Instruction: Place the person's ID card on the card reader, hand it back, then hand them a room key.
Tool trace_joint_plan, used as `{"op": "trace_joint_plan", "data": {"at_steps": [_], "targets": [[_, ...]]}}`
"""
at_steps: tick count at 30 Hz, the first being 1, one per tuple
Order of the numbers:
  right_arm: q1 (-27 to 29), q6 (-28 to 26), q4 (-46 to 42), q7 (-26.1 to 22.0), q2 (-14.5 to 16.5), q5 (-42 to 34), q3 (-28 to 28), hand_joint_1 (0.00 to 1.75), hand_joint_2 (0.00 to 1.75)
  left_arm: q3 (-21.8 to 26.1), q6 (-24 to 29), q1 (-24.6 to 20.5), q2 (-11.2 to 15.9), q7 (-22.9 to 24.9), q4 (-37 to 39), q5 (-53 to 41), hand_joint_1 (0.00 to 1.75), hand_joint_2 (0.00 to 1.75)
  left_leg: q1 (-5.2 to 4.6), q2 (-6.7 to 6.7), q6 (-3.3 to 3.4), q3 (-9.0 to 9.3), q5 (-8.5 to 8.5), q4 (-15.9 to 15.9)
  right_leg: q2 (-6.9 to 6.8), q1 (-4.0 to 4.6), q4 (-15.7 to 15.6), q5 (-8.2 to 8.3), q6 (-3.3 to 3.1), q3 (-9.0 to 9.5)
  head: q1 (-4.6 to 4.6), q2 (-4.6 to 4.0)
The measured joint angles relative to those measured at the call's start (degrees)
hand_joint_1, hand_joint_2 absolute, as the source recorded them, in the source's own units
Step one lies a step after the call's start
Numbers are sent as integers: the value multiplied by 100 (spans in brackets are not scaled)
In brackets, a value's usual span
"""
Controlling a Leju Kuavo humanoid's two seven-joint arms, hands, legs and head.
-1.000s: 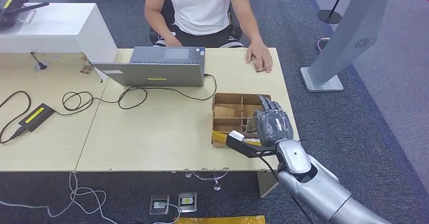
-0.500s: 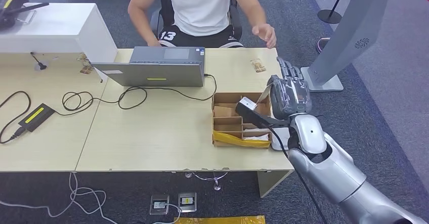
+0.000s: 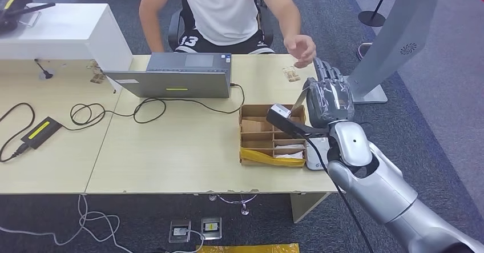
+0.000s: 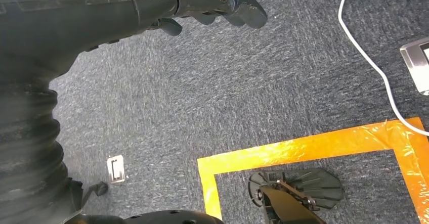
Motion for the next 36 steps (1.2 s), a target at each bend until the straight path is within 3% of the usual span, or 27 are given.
{"op": "trace_joint_plan", "data": {"at_steps": [5, 17, 28, 29, 32, 33, 36], "targets": [[-459, 130, 577, -68, 69, -356, 94, 175, 175, 0, -70, -51, -5, 113, 0, -190, 0, 175, 0, -1, 1, -3, 1, 0, -1, 0, 1, 1, 0, 0, -1, 2], [-1674, -32, 2372, 50, 573, -814, 415, 175, 175, 0, -134, -102, -10, 327, 0, -456, 0, 175, 0, -3, 2, -7, 3, 0, -3, 0, 4, 1, 0, -5, -1, 1], [-1918, -47, 2866, 93, 794, -818, 629, 175, 175, 0, -137, -103, -10, 333, 0, -465, 0, 175, 0, -3, 2, -7, 3, 0, -3, 0, 3, 1, 0, -5, -1, 1], [-1938, -47, 2917, 89, 818, -818, 651, 139, 175, 0, -137, -103, -10, 333, 0, -464, 0, 175, 0, -3, 2, -7, 3, 0, -2, 0, 3, 1, 0, -5, -1, 0], [-1993, -44, 3065, 66, 893, -815, 710, 8, 175, 0, -140, -103, -10, 333, 0, -459, 0, 175, 0, -3, 2, -6, 3, 0, -2, 1, 3, 1, 0, -5, -1, 1], [-2001, -43, 3099, 58, 907, -814, 731, 0, 175, 0, -142, -103, -10, 333, 0, -459, 0, 175, 0, -3, 2, -5, 3, 0, -2, 1, 3, 1, 0, -5, -1, 1], [-2009, -69, 3190, 49, 934, -828, 804, 0, 175, 0, -159, -103, -11, 333, 0, -465, 0, 175, 0, -3, 2, -5, 3, 0, -2, 1, 3, 1, 0, -5, -1, 1]]}}
